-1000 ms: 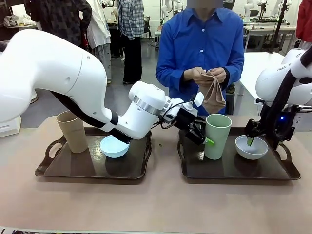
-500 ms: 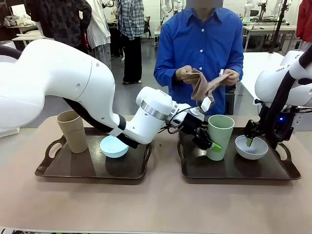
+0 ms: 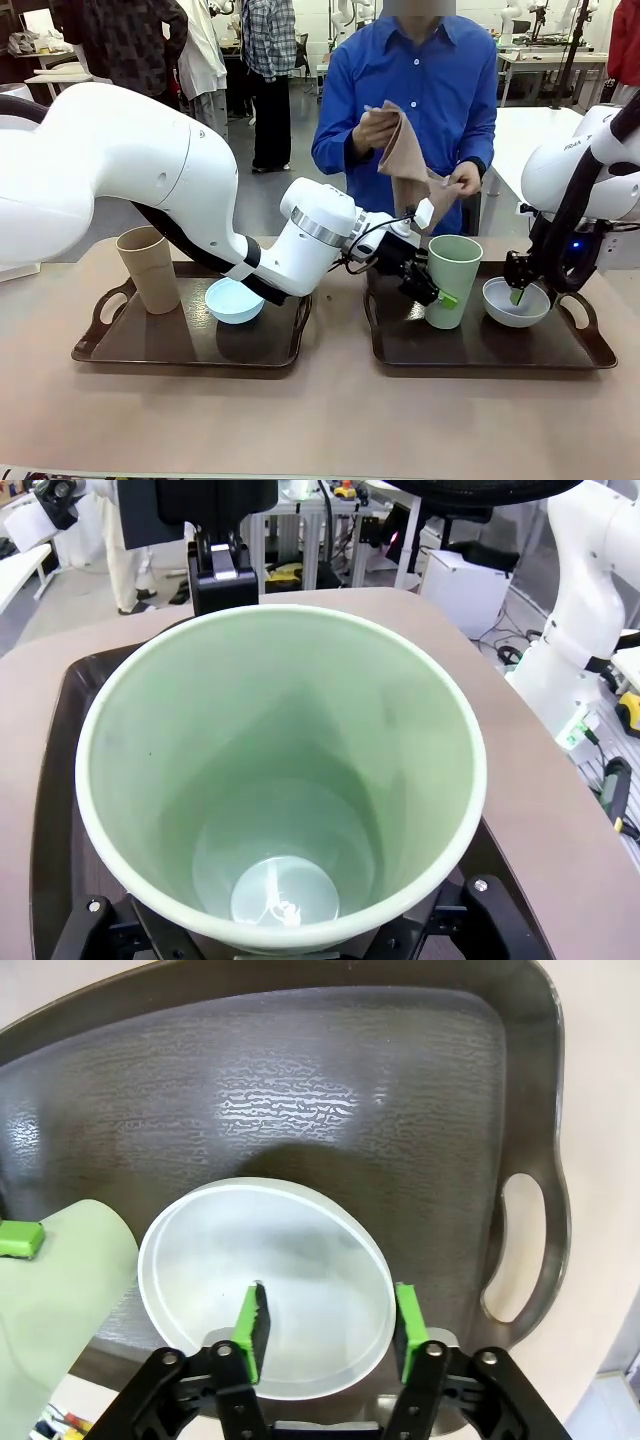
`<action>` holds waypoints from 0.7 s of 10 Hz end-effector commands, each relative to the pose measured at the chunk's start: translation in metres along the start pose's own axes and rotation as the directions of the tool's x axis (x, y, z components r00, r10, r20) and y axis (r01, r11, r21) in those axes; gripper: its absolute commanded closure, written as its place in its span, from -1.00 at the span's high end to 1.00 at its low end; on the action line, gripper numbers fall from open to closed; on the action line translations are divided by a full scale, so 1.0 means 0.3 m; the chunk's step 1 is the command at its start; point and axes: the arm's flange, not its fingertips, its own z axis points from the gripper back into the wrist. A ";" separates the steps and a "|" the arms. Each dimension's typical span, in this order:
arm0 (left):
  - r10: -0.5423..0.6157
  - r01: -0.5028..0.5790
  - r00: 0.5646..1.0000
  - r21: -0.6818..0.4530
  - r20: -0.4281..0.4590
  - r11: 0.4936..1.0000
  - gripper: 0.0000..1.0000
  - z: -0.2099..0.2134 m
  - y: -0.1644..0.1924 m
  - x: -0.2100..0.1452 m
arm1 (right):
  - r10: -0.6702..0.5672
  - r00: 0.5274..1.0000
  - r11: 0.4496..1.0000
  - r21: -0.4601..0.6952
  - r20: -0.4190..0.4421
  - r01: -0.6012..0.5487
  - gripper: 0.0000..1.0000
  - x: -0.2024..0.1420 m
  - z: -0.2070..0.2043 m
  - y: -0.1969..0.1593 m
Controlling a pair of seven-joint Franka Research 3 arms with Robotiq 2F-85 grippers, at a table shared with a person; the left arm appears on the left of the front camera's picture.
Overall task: Set up a tray with a mat and arrange the tableware.
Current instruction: Pick up the Picnic Bowl and Reusable plastic cup from the Handle tray in front of the human's position and hold them in the air.
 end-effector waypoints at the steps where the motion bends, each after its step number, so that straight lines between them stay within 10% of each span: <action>1: -0.027 0.027 1.000 0.026 0.002 0.999 -1.00 0.013 -0.014 0.008 | 0.012 1.000 1.000 0.029 0.012 -0.012 -1.00 0.019 -0.007 0.001; 2: -0.026 0.026 1.000 0.032 -0.002 0.999 -0.44 0.021 -0.018 0.006 | 0.009 1.000 1.000 0.023 0.013 -0.009 -1.00 0.018 -0.006 0.000; 3: -0.023 0.023 1.000 0.036 -0.002 0.999 -0.44 0.028 -0.018 0.006 | 0.008 1.000 1.000 0.020 0.014 -0.008 -1.00 0.017 -0.005 0.000; 4: -0.029 0.029 1.000 0.035 0.001 0.999 -1.00 0.030 -0.022 0.015 | 0.005 1.000 1.000 0.018 0.012 -0.006 -1.00 0.016 -0.006 0.000; 5: -0.031 0.031 1.000 0.035 -0.005 0.999 -0.44 0.030 -0.023 0.017 | 0.005 1.000 1.000 0.016 0.013 -0.005 -1.00 0.015 -0.006 0.002; 6: -0.027 0.028 1.000 0.037 -0.006 0.999 -1.00 0.036 -0.025 0.015 | 0.008 1.000 1.000 0.013 0.014 -0.008 -1.00 0.012 -0.007 0.002; 7: -0.020 0.019 1.000 0.040 0.006 0.999 -1.00 0.045 -0.025 0.014 | 0.005 1.000 1.000 0.003 0.016 -0.005 -1.00 0.012 -0.010 0.000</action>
